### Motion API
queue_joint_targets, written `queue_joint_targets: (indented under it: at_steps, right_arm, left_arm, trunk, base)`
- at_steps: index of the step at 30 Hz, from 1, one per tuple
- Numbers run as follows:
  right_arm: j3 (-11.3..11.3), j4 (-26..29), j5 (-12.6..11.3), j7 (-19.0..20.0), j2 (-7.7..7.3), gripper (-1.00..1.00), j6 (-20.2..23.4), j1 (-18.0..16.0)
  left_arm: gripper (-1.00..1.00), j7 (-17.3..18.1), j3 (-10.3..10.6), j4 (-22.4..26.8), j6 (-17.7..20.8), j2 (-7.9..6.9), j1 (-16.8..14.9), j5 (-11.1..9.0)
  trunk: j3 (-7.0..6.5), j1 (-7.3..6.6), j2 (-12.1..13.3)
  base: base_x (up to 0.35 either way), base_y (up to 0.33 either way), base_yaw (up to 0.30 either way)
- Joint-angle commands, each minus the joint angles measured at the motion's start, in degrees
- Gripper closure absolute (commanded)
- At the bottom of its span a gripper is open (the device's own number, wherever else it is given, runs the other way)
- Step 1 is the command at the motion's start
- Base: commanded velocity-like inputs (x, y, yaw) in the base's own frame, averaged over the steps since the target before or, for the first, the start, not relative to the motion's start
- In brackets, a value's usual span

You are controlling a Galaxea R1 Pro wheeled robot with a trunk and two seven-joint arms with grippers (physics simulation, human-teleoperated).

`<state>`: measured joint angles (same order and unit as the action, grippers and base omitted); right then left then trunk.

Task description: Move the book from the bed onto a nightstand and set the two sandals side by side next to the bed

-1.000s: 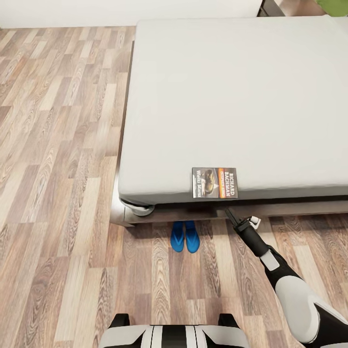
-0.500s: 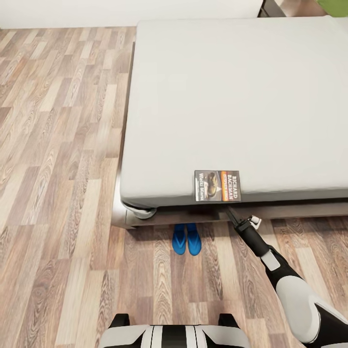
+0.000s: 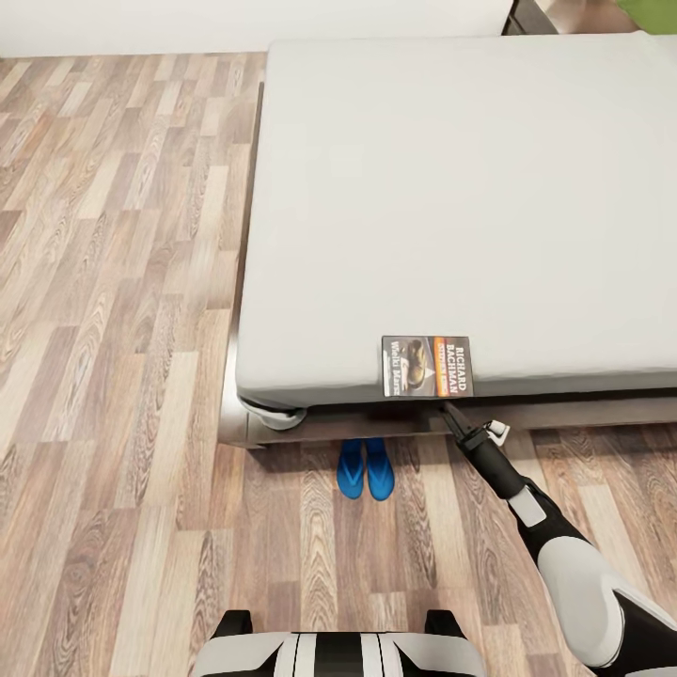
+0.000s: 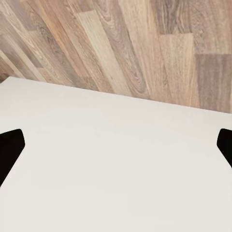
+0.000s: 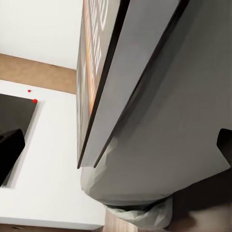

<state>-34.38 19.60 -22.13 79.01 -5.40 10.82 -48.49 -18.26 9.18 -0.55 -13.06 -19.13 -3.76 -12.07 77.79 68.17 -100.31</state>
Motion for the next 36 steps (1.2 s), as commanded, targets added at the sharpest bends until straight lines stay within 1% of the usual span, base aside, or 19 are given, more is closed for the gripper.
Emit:
queue_joint_targets:
  at_steps: [1,36]
  right_arm:
    - [-0.11,-0.04,-0.11,0.21,0.00,-1.00,0.60,-0.03]
    - [-0.69,0.03,-0.11,0.25,-0.30,-1.00,1.91,-0.03]
  left_arm:
    - [-1.00,-0.08,0.49,-0.06,-0.21,0.01,-0.02,-0.53]
    - [-1.00,-0.07,0.49,-0.06,-0.21,0.01,-0.02,-0.50]
  trunk:
    - [0.02,0.00,-0.01]
    - [0.02,0.00,-0.01]
  base:
    - [0.007,0.005,0.000]
    - [0.027,0.013,0.000]
